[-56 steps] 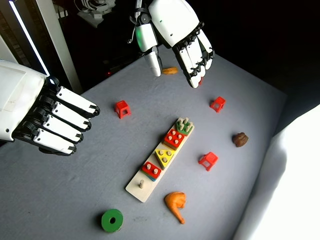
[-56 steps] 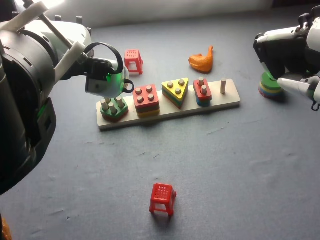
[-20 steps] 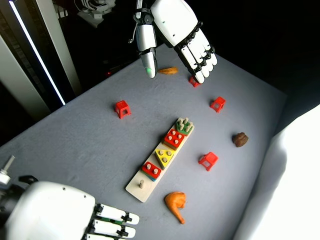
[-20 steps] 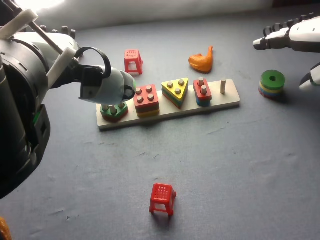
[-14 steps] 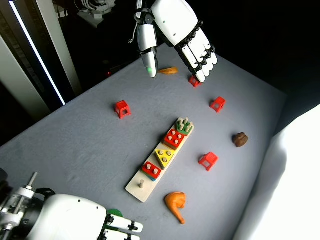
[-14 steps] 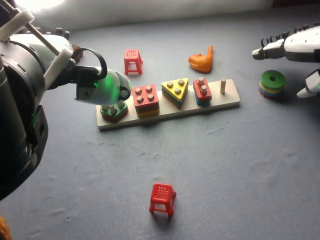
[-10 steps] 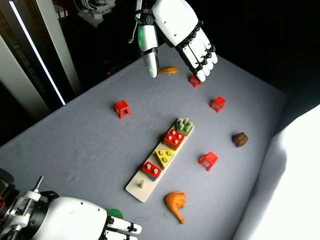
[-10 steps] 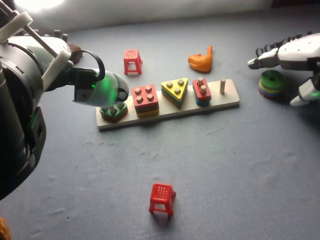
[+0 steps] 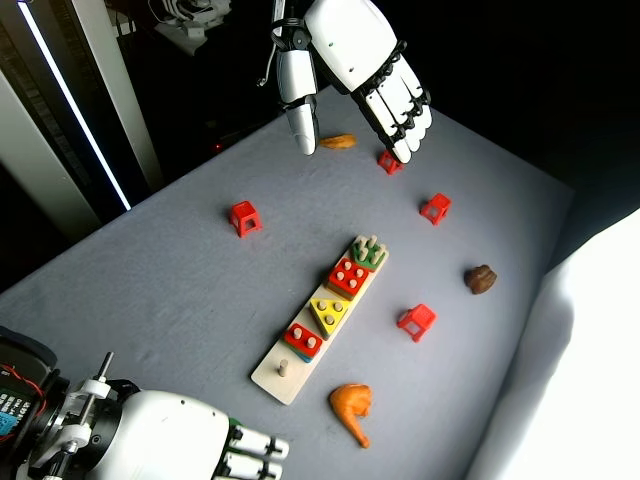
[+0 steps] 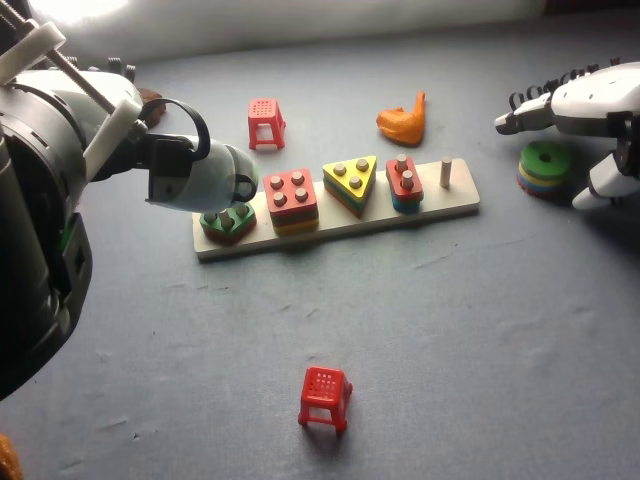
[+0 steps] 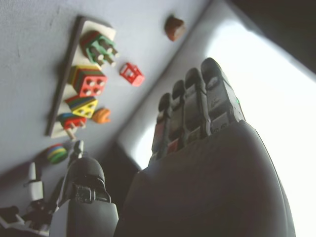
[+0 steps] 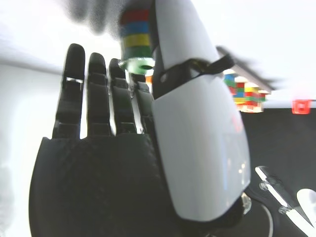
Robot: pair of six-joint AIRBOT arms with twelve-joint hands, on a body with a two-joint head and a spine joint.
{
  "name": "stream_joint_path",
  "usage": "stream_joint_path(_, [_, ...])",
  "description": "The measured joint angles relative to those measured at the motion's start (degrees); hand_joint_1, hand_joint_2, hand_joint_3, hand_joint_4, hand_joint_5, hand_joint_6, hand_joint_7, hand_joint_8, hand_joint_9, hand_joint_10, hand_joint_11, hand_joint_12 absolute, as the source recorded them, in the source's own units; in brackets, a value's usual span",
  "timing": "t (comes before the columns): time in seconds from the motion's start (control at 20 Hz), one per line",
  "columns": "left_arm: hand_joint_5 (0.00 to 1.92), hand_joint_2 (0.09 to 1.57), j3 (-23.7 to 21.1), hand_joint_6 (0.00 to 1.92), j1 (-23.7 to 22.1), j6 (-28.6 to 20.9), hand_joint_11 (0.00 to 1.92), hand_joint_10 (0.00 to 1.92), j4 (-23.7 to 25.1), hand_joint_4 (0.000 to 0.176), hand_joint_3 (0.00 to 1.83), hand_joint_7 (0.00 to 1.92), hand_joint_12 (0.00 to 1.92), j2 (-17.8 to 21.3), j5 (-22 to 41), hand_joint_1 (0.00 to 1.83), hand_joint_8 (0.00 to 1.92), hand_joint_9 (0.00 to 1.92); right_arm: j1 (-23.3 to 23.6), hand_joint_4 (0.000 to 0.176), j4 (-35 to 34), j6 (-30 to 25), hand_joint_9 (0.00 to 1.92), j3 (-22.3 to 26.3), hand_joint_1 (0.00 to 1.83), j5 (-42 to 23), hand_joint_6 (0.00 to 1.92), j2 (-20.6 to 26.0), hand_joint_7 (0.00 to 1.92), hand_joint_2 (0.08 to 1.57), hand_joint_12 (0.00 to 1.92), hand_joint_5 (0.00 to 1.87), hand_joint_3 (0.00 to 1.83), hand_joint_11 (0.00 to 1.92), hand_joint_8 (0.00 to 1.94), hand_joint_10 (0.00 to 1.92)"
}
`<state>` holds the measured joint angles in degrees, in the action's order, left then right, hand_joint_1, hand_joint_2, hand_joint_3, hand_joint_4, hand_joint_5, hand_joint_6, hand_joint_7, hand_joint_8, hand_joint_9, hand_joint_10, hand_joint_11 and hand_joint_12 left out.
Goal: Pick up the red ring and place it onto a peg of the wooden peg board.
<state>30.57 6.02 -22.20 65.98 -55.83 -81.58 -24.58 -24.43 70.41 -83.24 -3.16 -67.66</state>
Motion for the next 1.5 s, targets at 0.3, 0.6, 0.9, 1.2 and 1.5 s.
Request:
stream_joint_path(0.3, [0.06, 1.15, 0.0, 0.0, 0.0, 0.0, 0.0, 0.0, 0.0, 0.0, 0.0, 0.1, 0.15, 0.0, 0.02, 0.0, 0.0, 0.08, -0.02, 0.0, 0.0, 0.0, 0.32, -0.17, 1.23, -0.33, 0.01, -0.35, 0.3, 1.06, 1.06, 0.29, 0.01, 0.0, 0.02, 0.03])
stream_joint_path(0.6, [0.07, 1.14, 0.0, 0.0, 0.0, 0.0, 0.0, 0.0, 0.02, 0.0, 0.0, 0.1, 0.18, 0.0, 0.04, 0.0, 0.0, 0.09, -0.2, 0.0, 0.0, 0.04, 0.84, -0.24, 1.24, -2.29, 0.02, -0.48, 0.87, 1.1, 1.16, 0.79, 0.0, 0.41, 0.02, 0.05])
stream_joint_path(0.9, [0.07, 1.13, 0.0, 0.0, 0.0, 0.0, 0.0, 0.0, 0.0, 0.0, 0.0, 0.07, 0.15, 0.0, 0.15, 0.0, 0.0, 0.07, -0.2, 0.009, 0.0, 0.04, 1.25, -0.24, 1.22, -2.95, 1.05, -0.52, 1.05, 1.12, 1.09, 0.92, 0.0, 0.83, 0.91, 0.08])
stream_joint_path(1.2, [0.07, 1.14, 0.0, 0.0, 0.0, 0.0, 0.0, 0.0, 0.02, 0.0, 0.0, 0.08, 0.14, 0.0, 0.15, 0.0, 0.0, 0.08, 0.92, 0.0, 0.0, 0.11, 1.04, -0.22, 1.35, -1.51, 0.98, -0.52, 1.09, 1.08, 1.08, 0.95, 0.01, 0.84, 0.76, 0.87])
stream_joint_path(1.5, [0.05, 1.14, 0.0, 0.01, 0.0, 0.0, 0.0, 0.01, 0.59, 0.0, 0.0, 0.1, 0.14, 0.0, 0.15, 0.0, 0.01, 0.09, 8.52, 0.0, 0.0, 0.11, 0.95, 4.85, 1.38, -0.81, 1.0, 1.25, 1.07, 1.09, 1.1, 0.94, 0.0, 0.83, 0.8, 1.11])
